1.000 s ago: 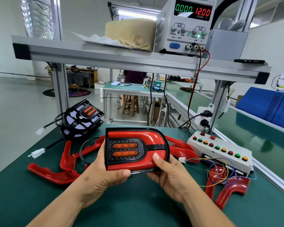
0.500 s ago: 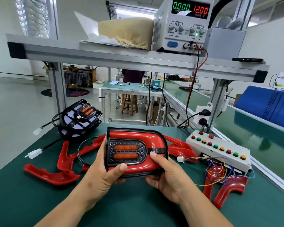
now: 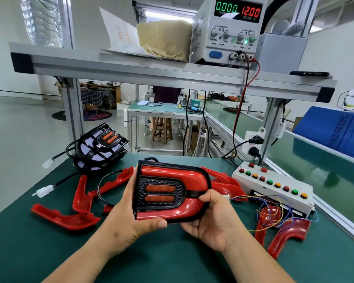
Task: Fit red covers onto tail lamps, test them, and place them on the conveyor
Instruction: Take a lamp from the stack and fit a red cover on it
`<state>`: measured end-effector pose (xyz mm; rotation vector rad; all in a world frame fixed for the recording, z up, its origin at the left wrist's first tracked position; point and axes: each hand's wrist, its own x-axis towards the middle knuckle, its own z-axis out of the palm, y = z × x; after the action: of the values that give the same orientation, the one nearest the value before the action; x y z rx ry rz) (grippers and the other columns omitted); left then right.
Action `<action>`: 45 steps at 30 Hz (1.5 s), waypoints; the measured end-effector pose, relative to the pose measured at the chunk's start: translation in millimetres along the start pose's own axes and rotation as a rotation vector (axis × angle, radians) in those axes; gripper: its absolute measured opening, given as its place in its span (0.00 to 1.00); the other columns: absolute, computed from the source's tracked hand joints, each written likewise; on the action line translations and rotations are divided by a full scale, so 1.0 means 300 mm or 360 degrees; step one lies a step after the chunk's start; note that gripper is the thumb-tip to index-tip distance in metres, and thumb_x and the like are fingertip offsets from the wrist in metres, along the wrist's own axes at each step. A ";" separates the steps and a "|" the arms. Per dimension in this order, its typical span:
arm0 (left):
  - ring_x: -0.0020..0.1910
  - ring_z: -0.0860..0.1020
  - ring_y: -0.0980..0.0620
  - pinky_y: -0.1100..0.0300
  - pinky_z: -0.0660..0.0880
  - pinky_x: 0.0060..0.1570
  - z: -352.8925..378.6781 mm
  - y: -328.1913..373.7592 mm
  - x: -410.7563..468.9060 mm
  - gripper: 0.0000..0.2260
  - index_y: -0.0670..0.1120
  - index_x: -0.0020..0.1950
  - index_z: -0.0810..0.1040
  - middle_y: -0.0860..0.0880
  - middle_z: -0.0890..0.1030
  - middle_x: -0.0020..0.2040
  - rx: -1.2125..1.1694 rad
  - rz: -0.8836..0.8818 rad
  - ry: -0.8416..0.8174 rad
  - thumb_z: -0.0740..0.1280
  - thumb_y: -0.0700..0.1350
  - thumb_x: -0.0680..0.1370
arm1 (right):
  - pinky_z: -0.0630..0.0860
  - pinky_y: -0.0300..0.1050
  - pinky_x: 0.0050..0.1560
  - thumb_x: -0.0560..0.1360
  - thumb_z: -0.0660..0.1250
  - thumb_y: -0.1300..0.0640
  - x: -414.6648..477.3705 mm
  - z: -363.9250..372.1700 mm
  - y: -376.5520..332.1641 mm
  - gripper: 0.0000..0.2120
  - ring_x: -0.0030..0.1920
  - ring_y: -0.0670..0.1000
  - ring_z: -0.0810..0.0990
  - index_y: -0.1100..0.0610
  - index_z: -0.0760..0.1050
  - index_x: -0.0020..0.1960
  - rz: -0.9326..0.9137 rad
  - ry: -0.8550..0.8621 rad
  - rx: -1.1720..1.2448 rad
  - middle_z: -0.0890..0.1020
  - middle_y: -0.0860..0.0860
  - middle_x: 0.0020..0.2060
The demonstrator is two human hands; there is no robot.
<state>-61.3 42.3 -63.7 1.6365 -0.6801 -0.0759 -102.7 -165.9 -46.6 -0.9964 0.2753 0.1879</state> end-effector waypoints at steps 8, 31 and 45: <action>0.57 0.82 0.54 0.61 0.81 0.45 0.019 0.038 0.006 0.40 0.67 0.64 0.71 0.54 0.82 0.59 -0.0452 -0.0078 0.0158 0.83 0.60 0.55 | 0.80 0.50 0.48 0.67 0.71 0.58 -0.014 -0.015 -0.008 0.20 0.46 0.55 0.83 0.56 0.75 0.59 -0.0417 -0.0221 -0.0228 0.84 0.57 0.50; 0.54 0.82 0.59 0.54 0.79 0.56 0.006 0.022 -0.006 0.23 0.76 0.60 0.68 0.62 0.81 0.58 0.0180 -0.0082 0.0428 0.69 0.64 0.67 | 0.81 0.48 0.32 0.81 0.58 0.46 0.031 -0.022 0.002 0.21 0.36 0.58 0.85 0.63 0.79 0.51 -0.0346 0.0204 0.0233 0.84 0.62 0.42; 0.63 0.66 0.74 0.73 0.62 0.63 0.000 0.075 -0.007 0.09 0.63 0.46 0.82 0.70 0.72 0.62 0.0720 0.0260 0.0537 0.73 0.51 0.68 | 0.81 0.47 0.32 0.80 0.56 0.41 0.030 -0.001 0.009 0.26 0.37 0.57 0.85 0.62 0.80 0.52 -0.0332 0.0288 0.0147 0.85 0.61 0.42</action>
<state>-71.6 42.6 -43.6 1.9538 -0.5915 0.4948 -95.1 -164.3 -51.7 -0.9445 0.3398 -0.1044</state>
